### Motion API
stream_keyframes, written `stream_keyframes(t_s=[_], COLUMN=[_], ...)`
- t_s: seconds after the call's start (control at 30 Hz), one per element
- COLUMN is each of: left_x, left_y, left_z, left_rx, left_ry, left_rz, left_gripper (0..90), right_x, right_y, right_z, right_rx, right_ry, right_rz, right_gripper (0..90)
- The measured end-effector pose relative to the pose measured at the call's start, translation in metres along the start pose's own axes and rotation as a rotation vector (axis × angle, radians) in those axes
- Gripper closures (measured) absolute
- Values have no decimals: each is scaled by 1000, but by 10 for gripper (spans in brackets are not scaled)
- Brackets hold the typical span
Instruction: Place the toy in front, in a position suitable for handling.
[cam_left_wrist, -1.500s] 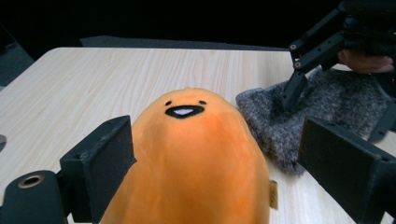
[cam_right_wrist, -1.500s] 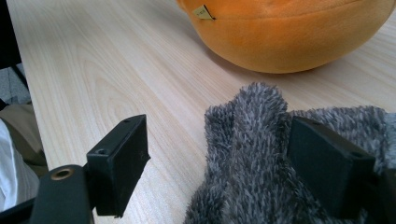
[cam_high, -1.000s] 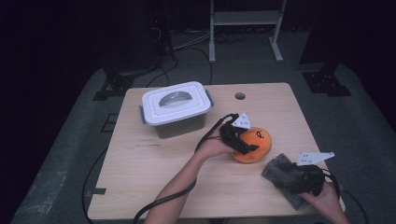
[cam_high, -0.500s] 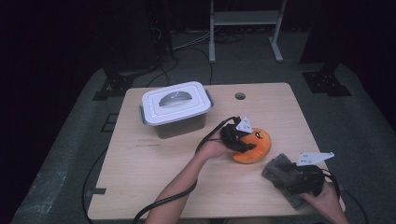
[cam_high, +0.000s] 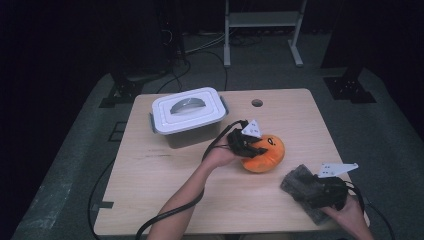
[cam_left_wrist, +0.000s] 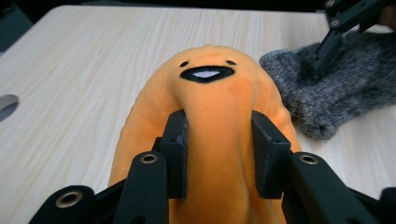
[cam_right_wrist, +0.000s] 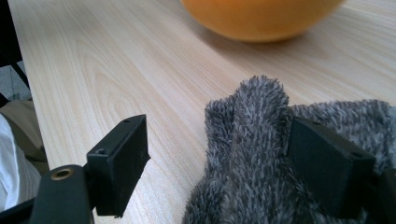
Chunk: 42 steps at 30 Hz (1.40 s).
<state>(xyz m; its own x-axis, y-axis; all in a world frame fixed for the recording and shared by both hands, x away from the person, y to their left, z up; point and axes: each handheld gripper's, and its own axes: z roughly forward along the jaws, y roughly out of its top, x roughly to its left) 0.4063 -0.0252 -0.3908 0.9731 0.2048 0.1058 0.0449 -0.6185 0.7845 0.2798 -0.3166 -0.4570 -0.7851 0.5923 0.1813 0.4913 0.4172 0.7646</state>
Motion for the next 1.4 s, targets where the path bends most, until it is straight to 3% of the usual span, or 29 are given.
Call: stream_keyframes(t_s=[0.37, 0.67, 1.1, 1.27, 1.4], left_x=[-11, -28, -52, -60, -66], left_y=[1, -15, -61, -75, -82], left_z=[-67, -99, -112, -110, -104], left_rx=[-10, -1, 9, 9, 35], left_ry=[18, 34, 38, 37, 33], left_rz=[70, 100, 62, 44, 60], left_gripper=[621, 614, 608, 605, 596], right_x=[0, -1, 2, 0, -5], right_y=[0, 0, 7, 15, 16], right_z=[-1, -2, 0, -2, -1], right_rx=[-4, -12, 13, 27, 76], right_ry=[-11, -21, -25, -43, -54], right_rz=[0, 7, -21, -23, -15], right_gripper=[195, 192, 212, 286, 403])
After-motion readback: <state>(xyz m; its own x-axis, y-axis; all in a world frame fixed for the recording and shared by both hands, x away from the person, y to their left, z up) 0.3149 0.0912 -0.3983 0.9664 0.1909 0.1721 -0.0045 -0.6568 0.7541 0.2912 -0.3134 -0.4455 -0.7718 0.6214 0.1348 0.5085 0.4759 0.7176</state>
